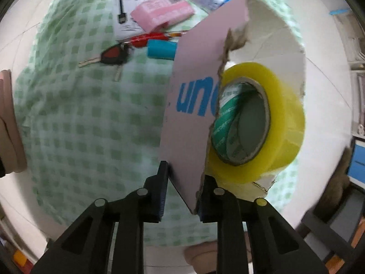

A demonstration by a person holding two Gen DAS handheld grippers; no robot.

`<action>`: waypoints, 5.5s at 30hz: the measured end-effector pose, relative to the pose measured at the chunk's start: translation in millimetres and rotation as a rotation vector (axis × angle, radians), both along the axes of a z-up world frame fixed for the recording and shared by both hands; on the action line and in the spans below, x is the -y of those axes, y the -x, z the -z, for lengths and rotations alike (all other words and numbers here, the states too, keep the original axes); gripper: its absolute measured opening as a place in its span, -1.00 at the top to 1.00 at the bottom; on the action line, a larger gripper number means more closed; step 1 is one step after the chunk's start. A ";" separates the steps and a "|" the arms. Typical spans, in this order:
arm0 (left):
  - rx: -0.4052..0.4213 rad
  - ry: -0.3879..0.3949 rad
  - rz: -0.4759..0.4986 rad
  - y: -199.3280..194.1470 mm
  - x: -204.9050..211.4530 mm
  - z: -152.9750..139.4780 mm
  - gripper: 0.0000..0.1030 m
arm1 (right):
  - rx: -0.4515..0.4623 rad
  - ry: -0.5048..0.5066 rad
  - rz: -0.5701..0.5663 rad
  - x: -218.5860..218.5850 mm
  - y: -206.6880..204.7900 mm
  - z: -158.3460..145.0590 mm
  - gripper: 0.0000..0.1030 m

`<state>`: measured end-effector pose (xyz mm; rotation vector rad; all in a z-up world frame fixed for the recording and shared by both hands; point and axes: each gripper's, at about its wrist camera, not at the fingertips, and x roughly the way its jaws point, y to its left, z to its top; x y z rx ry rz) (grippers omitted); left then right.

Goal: Organize rigid objects

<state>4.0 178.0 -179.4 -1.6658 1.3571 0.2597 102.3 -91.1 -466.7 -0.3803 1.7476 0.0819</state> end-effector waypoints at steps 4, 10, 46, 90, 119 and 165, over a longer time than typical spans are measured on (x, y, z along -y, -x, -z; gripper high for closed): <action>0.000 -0.004 0.011 1.3 0.6 0.4 -0.37 | -0.019 0.086 -0.003 10.6 20.5 0.8 0.66; -0.011 -0.090 0.060 -3.8 8.4 7.0 -0.37 | -0.108 0.161 -0.040 9.1 39.0 11.0 0.69; 0.661 -0.608 2.022 -31.3 309.5 213.3 0.02 | 0.269 -0.835 1.075 253.8 -75.6 -230.2 -0.49; 0.897 -0.592 1.587 27.8 287.3 -66.7 0.60 | 0.107 -0.984 0.810 121.9 -85.1 -238.2 0.14; 0.543 -1.095 1.807 3.8 285.7 -86.1 0.32 | -0.085 -0.345 0.484 118.8 -64.5 -101.4 0.57; 0.318 -0.946 1.362 -52.5 171.9 -21.4 -0.21 | -0.064 -1.050 1.185 149.9 -92.1 -183.0 -0.69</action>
